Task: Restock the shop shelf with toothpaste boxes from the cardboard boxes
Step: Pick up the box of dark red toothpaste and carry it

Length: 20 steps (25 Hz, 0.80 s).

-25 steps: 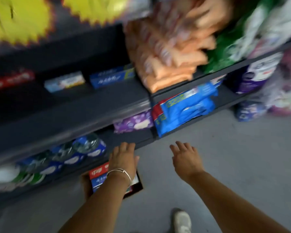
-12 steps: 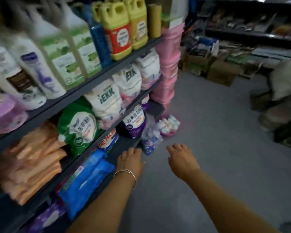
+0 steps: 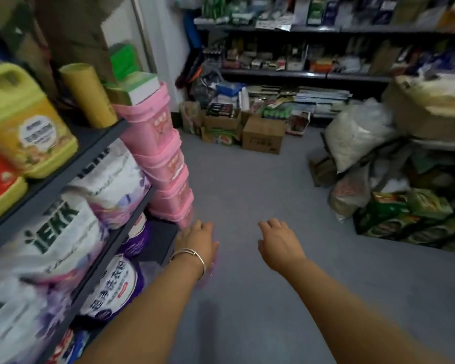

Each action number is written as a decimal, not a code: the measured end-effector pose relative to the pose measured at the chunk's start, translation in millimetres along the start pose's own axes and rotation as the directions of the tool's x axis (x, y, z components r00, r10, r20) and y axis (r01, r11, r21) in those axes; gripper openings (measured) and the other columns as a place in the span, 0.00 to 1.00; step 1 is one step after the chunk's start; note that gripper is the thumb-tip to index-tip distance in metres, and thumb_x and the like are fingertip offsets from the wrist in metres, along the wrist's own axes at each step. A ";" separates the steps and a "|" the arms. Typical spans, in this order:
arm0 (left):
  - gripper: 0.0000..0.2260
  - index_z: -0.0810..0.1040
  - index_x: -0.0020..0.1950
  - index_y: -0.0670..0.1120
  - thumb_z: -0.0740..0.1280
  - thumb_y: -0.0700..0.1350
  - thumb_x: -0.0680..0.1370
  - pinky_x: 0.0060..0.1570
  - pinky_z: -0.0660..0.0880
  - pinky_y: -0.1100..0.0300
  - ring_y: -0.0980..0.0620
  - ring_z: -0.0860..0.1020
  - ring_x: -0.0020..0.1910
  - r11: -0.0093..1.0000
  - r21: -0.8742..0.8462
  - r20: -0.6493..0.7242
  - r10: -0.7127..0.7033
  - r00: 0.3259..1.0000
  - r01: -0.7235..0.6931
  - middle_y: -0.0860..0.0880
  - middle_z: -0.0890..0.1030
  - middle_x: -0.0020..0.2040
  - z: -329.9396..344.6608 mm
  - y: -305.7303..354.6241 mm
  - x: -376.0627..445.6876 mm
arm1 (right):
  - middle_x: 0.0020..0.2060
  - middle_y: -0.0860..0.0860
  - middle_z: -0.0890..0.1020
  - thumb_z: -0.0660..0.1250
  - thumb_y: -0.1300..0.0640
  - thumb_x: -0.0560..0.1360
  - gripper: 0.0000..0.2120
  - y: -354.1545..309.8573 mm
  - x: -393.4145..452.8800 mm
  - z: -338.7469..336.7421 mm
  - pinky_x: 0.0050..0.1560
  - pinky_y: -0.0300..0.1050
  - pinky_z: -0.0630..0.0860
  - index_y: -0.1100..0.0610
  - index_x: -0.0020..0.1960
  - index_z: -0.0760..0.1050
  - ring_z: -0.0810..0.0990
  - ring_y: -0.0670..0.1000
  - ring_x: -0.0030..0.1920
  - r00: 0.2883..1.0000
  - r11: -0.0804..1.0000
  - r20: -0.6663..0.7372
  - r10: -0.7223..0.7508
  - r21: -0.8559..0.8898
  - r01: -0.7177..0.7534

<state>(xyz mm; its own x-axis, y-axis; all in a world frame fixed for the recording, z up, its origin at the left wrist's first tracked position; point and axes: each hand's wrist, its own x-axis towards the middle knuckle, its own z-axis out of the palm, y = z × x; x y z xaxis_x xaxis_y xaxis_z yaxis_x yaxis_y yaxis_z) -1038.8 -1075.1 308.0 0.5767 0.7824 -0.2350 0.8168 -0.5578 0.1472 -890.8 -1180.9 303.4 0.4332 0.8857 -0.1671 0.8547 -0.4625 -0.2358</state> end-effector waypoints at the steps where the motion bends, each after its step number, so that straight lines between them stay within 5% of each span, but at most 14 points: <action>1: 0.19 0.67 0.67 0.47 0.61 0.51 0.78 0.63 0.67 0.52 0.43 0.70 0.64 1.000 0.005 0.001 0.017 1.000 -0.017 0.44 0.69 0.65 -9.2 11.6 33.8 | 0.65 0.56 0.69 0.55 0.58 0.80 0.17 13.2 25.9 -11.1 0.63 0.49 0.68 0.59 0.68 0.66 0.68 0.58 0.64 1.000 1.000 -0.002 0.020 0.008 -0.020; 11: 0.19 0.66 0.67 0.46 0.60 0.52 0.78 0.64 0.67 0.51 0.42 0.69 0.65 0.999 -0.011 -0.016 0.047 0.999 -0.047 0.44 0.69 0.65 -89.5 121.9 388.1 | 0.63 0.56 0.70 0.56 0.58 0.80 0.17 155.3 366.5 -120.5 0.61 0.50 0.67 0.59 0.68 0.65 0.68 0.58 0.63 0.995 0.996 -0.063 0.081 -0.017 -0.083; 20: 0.20 0.65 0.69 0.46 0.59 0.51 0.79 0.64 0.67 0.49 0.43 0.68 0.65 0.999 -0.034 -0.031 -0.008 0.999 0.007 0.44 0.67 0.67 -174.6 80.7 713.7 | 0.62 0.57 0.71 0.56 0.59 0.79 0.15 157.4 706.7 -175.8 0.61 0.52 0.68 0.59 0.65 0.67 0.68 0.59 0.63 0.996 0.996 -0.047 0.080 0.033 -0.079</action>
<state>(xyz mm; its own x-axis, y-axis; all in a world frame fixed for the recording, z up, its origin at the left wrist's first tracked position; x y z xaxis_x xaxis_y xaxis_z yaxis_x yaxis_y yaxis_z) -558.6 -513.4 319.8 0.5701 0.7951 -0.2068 0.8211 -0.5422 0.1784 -399.8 -620.7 316.5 0.5135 0.8465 -0.1404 0.8078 -0.5321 -0.2538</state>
